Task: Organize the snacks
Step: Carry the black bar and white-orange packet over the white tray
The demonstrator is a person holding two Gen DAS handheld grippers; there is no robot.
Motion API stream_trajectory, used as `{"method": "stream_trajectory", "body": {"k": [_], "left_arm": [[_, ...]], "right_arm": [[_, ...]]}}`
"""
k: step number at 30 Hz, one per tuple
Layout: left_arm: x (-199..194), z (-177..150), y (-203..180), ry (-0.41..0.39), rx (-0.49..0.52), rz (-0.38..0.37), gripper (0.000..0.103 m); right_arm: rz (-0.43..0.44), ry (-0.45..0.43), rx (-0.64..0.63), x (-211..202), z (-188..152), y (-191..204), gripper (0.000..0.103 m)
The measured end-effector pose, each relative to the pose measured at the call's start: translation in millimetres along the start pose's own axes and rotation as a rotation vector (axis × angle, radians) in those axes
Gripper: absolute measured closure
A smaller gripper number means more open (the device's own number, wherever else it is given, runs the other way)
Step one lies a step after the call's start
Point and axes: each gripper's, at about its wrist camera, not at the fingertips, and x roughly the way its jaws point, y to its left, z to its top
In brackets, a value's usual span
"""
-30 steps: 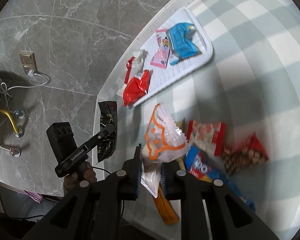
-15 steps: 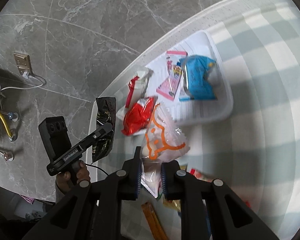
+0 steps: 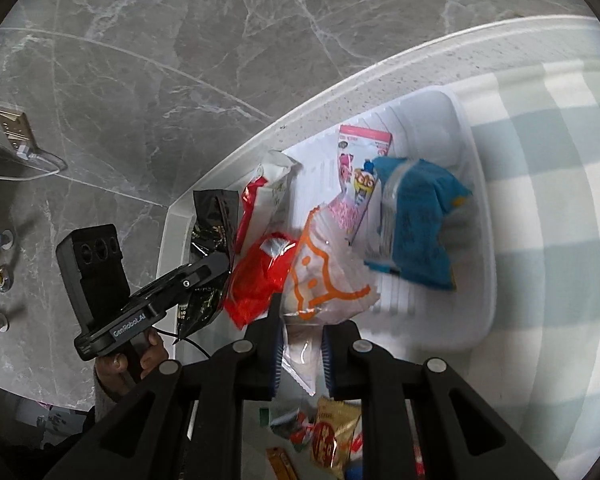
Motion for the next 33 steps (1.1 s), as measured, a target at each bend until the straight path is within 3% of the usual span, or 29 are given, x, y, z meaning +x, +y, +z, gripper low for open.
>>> {"method": "stream_trajectory", "body": {"k": [20,25,29,33], "left_arm": [[48.5,35.9,6.6,0.013,0.017,0.069,0.083],[61.4,39.1,2.5,0.009,0.031,0.128,0.082],[67.5,39.3,-2.2,0.004,0.044,0.157,0.081],[60.0,41.6,-5.8,-0.022,0.068,0.172,0.078]], "right_arm": [[-0.062,0.018,-0.01,41.4,33.1,0.1,0.084],[-0.128,0.013,-0.039,45.4,35.1,3.3,0.077],[-0.153,-0.009,-0.057,43.4,35.2,7.4,0.061],[-0.166,-0.03,-0.075,39.1,35.6,12.0,0.06]]}}
